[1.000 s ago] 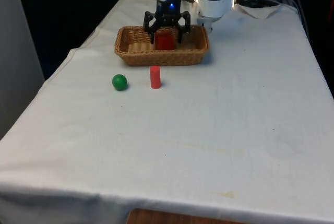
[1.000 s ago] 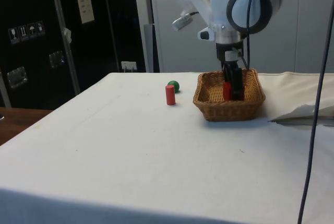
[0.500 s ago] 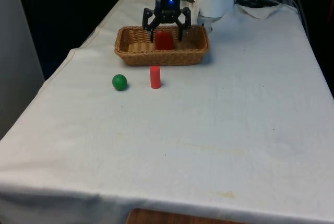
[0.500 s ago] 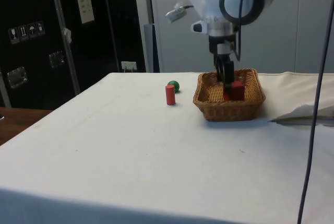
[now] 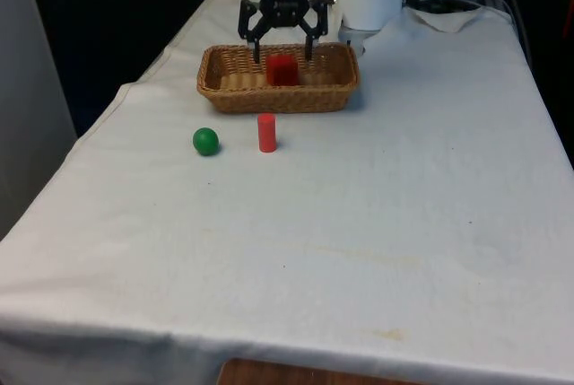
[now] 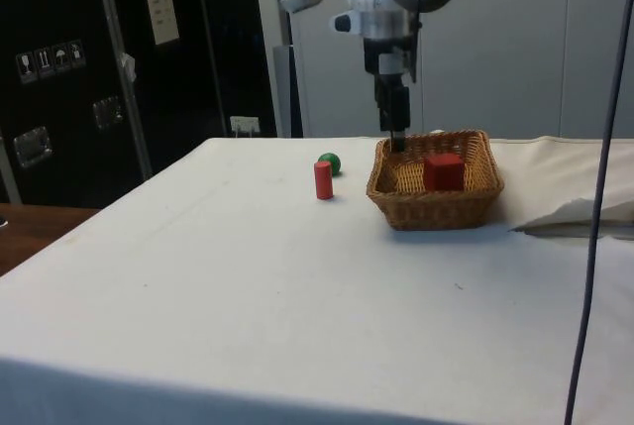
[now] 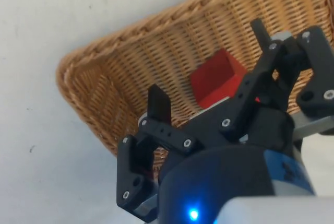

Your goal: Pick up the object to the left of the cylinder and place it into the basket.

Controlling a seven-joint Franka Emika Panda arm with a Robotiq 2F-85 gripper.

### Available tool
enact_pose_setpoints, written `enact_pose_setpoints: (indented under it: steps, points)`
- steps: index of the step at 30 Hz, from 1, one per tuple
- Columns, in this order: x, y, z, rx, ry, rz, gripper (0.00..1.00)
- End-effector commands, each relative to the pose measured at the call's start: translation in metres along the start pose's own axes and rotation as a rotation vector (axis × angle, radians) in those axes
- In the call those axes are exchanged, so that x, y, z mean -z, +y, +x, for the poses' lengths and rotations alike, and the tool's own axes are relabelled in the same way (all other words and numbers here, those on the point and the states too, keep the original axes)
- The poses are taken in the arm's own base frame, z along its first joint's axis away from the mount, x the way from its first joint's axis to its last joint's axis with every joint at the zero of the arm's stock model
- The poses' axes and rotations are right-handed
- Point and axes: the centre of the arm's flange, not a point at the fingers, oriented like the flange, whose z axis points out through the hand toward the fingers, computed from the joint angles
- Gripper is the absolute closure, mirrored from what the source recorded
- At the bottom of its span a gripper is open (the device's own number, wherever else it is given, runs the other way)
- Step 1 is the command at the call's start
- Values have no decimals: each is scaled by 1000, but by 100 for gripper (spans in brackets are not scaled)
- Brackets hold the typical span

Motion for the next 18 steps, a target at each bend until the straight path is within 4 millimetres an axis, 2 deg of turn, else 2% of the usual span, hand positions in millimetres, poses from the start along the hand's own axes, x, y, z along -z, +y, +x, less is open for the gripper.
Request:
enact_pose_setpoints:
  steps: [1, 6, 7, 8, 17, 18]
  points:
    - [4, 1, 7, -2, -2, -2, 0]
    - [14, 1, 24, 2, 0, -7, 0]
    - [13, 2, 20, 4, 3, -7, 0]
    - [17, 1, 29, 2, 1, -10, 0]
    - [30, 0, 61, 8, -1, -34, 0]
    - [29, 1, 56, 11, 1, -37, 0]
